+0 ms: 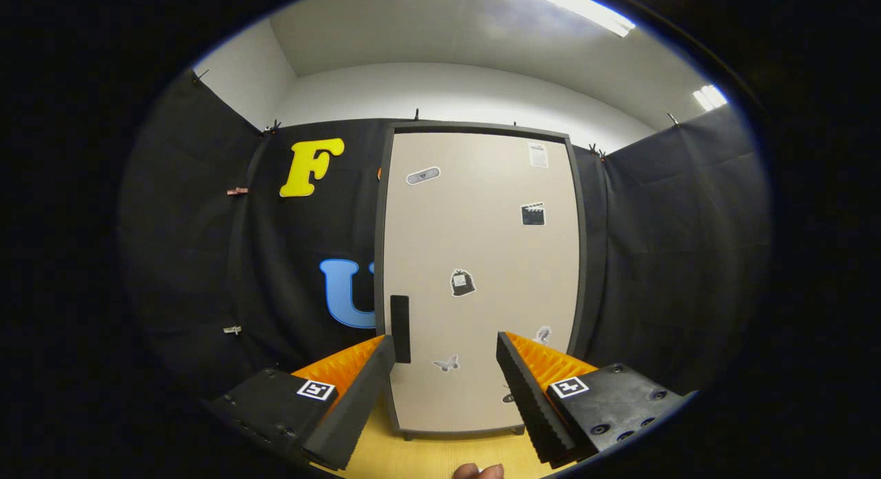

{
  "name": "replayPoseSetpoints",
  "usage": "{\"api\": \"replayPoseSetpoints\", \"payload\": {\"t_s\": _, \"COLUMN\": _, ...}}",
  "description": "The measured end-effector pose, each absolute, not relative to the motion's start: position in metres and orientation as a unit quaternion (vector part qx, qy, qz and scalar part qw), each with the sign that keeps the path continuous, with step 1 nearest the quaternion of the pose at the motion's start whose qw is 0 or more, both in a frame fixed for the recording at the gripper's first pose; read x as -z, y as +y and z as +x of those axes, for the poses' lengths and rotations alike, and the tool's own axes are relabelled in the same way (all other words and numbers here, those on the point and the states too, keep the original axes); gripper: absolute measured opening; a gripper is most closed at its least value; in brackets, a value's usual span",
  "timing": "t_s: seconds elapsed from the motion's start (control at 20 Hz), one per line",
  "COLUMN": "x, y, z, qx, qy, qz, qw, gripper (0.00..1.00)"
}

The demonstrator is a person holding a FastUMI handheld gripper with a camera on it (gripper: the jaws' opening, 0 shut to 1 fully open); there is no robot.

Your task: Open the shoe cabinet door, grab the shoes and put them into the shoe cabinet, then close the shoe cabinet door.

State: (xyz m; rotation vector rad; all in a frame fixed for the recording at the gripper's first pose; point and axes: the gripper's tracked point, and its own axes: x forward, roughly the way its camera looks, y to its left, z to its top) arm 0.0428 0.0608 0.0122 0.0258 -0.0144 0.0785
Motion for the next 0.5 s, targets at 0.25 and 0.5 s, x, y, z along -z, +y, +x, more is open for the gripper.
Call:
{"api": "replayPoseSetpoints", "payload": {"t_s": 0.25, "x": 0.01, "y": 0.109, "z": 0.103, "qx": -0.059, "qy": 0.0, "qz": 0.009, "qw": 0.998, "gripper": 0.97}}
{"api": "replayPoseSetpoints", "payload": {"t_s": 0.5, "x": 0.043, "y": 0.129, "z": 0.169, "qx": -0.055, "qy": 0.018, "qz": 0.01, "qw": 0.998, "gripper": 0.97}}
